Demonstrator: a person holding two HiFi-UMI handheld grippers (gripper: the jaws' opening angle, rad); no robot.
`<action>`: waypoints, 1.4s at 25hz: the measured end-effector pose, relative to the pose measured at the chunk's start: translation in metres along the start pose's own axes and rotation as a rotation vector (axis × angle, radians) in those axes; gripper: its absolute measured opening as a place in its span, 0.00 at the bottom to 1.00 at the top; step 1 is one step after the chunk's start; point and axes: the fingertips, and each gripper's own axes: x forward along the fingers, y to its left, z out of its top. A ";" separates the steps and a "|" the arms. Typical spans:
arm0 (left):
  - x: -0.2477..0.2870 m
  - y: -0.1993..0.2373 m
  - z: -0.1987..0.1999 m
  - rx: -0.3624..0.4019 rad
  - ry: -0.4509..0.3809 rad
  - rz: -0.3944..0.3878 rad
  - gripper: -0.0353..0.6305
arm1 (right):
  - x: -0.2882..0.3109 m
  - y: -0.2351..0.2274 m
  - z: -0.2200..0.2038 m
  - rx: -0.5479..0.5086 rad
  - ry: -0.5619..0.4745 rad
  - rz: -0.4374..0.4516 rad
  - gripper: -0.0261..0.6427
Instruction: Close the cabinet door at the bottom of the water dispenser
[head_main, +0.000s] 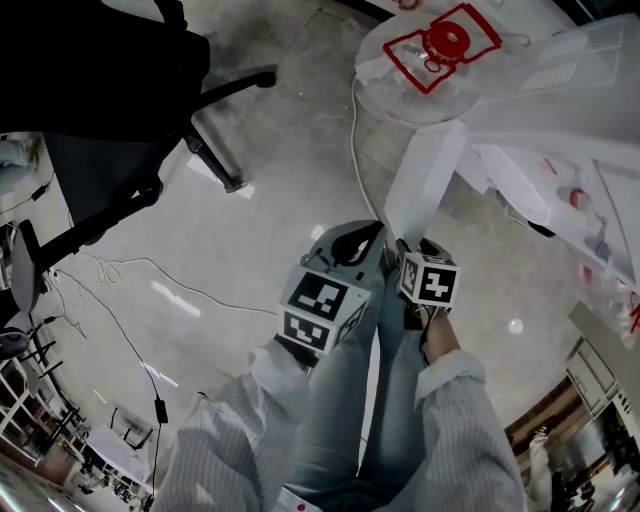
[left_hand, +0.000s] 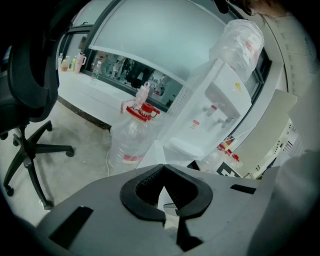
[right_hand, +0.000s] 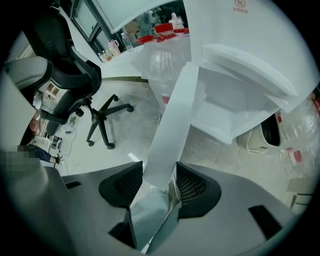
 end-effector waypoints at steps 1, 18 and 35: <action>0.001 0.000 0.002 0.004 -0.002 -0.001 0.07 | 0.000 -0.001 -0.001 -0.001 0.003 -0.005 0.35; 0.024 -0.026 0.002 0.028 0.008 0.000 0.07 | -0.010 -0.050 -0.023 -0.054 0.023 -0.037 0.35; 0.081 -0.099 -0.009 -0.051 -0.023 0.083 0.07 | -0.034 -0.150 -0.028 -0.196 0.018 -0.001 0.35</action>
